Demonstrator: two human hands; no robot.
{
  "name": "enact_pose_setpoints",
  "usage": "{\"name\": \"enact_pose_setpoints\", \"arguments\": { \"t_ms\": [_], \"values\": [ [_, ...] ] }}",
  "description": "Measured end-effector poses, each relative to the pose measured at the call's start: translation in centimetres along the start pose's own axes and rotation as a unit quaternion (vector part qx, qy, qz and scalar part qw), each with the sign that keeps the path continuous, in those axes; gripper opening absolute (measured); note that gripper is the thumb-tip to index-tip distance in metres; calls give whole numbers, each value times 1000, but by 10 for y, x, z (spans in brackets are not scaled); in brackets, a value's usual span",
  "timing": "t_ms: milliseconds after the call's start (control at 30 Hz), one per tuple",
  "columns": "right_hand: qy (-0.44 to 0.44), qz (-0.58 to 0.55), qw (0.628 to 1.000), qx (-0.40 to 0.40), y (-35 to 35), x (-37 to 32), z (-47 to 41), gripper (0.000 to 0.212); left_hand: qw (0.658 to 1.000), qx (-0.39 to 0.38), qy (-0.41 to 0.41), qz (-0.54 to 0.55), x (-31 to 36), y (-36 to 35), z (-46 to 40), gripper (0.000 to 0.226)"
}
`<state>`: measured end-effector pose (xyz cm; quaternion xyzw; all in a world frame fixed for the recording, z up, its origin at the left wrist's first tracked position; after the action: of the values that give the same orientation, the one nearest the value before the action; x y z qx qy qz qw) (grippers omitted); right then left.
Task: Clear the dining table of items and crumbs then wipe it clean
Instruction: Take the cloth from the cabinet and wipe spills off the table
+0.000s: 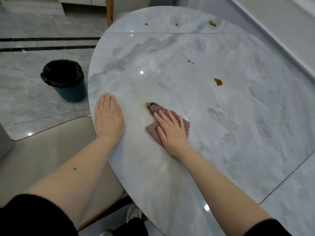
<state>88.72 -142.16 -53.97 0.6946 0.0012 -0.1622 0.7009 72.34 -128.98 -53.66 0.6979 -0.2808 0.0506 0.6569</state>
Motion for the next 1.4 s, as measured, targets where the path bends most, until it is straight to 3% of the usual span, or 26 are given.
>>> {"name": "enact_pose_setpoints", "arguments": {
  "t_ms": [133, 267, 400, 500, 667, 833, 933, 1000, 1133, 1267, 1333, 1400],
  "values": [
    [-98, -9, 995, 21, 3, 19, -52, 48, 1000, 17, 7, 14, -1, -1, -6, 46],
    [-134, -15, 990, 30, -1, 3, -111, 49, 999, 28, 7, 23, -3, -1, -6, 46],
    [-62, 2, 998, 23, -10, -45, -127, 49, 999, 30, 12, 31, -8, -4, -9, 46],
    [29, 4, 999, 35, -12, -74, -81, 50, 999, 30, 9, 42, -8, -2, -9, 45],
    [111, 10, 994, -16, -16, -57, -15, 51, 998, 28, 6, 52, -7, 1, -9, 45],
    [-24, 12, 1000, 2, 1, 2, -82, 48, 999, 27, 10, 40, -7, -1, -8, 46],
    [-87, 10, 996, 21, -2, -2, -115, 49, 999, 29, 13, 39, -9, -3, -9, 46],
    [-61, 8, 998, 22, -7, -25, -122, 49, 999, 33, 12, 42, -10, -2, -9, 46],
    [76, 13, 997, 1, -17, -72, -91, 52, 997, 37, 12, 63, -10, 0, -10, 44],
    [169, 13, 985, -22, -21, -72, -32, 50, 996, 40, 4, 79, -7, 5, -8, 43],
    [168, 19, 985, -25, -15, -51, -33, 49, 996, 37, 5, 81, -8, 5, -7, 44],
    [109, 11, 994, -8, -5, -25, -56, 49, 996, 37, 10, 80, -8, 3, -7, 45]
  ]
}}
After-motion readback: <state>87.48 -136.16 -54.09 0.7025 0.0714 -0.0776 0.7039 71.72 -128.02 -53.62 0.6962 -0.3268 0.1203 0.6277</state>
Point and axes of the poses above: each hand's wrist, its own z-axis away from the middle knuckle, its own y-axis out of the back of the hand, x = y × z, the point moved 10 cm from there along -z, towards the middle knuckle, and after that the axes turned 1 degree about -x, right-handed, at the moved point
